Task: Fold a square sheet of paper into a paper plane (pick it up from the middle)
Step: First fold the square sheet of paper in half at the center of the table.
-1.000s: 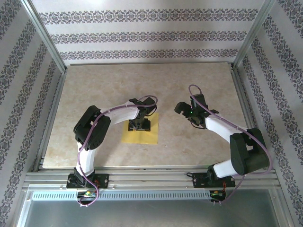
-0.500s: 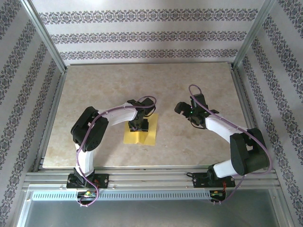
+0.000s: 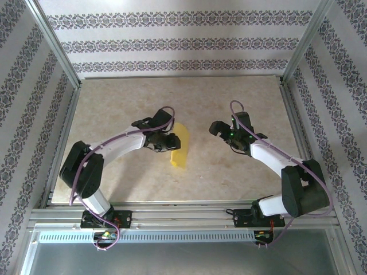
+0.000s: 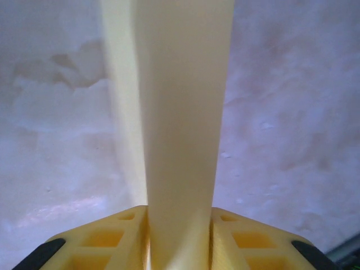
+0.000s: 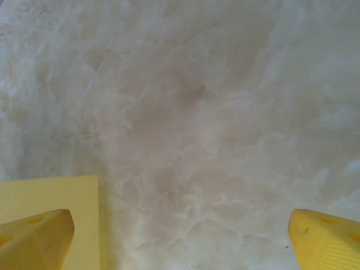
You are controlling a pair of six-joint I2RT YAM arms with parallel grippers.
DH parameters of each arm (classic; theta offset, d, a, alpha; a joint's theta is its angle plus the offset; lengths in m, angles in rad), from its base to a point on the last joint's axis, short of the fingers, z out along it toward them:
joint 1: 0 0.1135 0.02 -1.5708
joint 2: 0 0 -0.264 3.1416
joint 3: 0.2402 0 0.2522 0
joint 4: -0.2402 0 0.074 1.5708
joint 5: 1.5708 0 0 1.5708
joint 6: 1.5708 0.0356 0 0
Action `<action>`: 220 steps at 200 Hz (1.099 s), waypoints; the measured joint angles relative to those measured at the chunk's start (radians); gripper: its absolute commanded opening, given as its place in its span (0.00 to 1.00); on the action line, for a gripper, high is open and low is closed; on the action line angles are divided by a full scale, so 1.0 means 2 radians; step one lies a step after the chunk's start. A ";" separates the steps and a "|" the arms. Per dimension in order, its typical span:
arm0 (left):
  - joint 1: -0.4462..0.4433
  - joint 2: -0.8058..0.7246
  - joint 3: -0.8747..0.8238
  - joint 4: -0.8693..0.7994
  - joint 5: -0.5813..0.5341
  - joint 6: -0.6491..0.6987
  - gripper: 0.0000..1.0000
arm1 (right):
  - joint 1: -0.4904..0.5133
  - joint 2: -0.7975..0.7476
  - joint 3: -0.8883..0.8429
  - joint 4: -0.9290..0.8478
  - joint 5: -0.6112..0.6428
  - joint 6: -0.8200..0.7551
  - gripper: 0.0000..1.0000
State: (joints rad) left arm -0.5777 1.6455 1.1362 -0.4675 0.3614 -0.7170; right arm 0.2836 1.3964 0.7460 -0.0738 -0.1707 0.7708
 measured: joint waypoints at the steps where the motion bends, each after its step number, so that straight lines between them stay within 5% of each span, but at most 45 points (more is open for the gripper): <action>1: 0.002 -0.002 -0.002 0.004 0.004 -0.001 0.32 | 0.000 0.000 0.000 0.000 0.000 0.000 0.98; 104: 0.084 -0.002 -0.166 0.232 0.137 -0.076 0.33 | 0.052 0.041 0.025 0.035 -0.058 -0.005 0.90; 146: 0.119 0.023 -0.206 0.272 0.186 -0.075 0.32 | 0.086 0.082 0.047 0.043 -0.102 0.001 0.75; 220: 0.133 0.031 -0.210 0.281 0.193 -0.064 0.32 | 0.149 0.155 0.089 0.047 -0.132 0.015 0.44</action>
State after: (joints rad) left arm -0.3126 1.7084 0.7155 0.0944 0.7479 -0.8459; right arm 0.5812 1.7065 0.9245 0.0200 -0.4347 0.8001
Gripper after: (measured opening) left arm 0.324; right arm 0.477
